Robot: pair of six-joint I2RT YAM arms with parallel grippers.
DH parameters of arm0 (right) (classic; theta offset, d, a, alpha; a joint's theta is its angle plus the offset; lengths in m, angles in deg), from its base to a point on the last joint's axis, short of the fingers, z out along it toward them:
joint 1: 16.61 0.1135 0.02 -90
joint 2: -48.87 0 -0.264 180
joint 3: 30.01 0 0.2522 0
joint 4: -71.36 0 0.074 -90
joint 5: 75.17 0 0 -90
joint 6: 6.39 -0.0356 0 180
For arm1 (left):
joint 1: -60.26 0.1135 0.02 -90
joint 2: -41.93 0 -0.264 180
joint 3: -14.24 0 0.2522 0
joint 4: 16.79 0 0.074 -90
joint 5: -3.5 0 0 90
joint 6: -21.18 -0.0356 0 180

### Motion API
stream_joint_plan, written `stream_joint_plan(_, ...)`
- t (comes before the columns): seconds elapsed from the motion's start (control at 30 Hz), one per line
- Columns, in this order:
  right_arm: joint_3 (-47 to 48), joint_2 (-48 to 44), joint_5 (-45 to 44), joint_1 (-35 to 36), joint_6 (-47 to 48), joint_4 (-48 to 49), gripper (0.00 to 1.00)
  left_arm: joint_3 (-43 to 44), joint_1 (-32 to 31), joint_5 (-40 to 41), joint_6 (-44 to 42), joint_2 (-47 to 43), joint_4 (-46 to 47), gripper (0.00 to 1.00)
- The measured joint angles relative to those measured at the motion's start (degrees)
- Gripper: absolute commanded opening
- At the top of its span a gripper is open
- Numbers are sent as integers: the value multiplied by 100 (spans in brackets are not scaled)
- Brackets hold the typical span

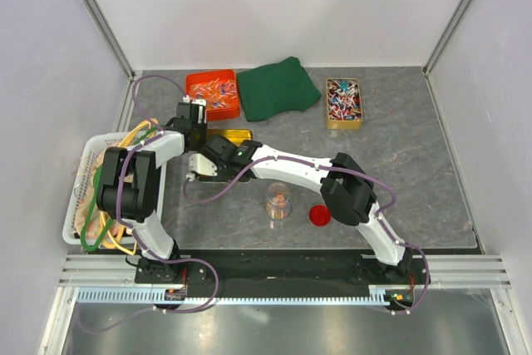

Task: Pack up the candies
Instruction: Scoop the fake candies from the storage box.

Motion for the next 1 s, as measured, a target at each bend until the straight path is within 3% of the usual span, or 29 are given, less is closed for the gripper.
stream_joint_plan(0.47,-52,-28,20,-4,55,42,34,0,0,2,2,17,9,2)
stream_joint_plan(1.0,-142,-28,48,-35,57,-63,34,0,-2,-7,42,17,7,2)
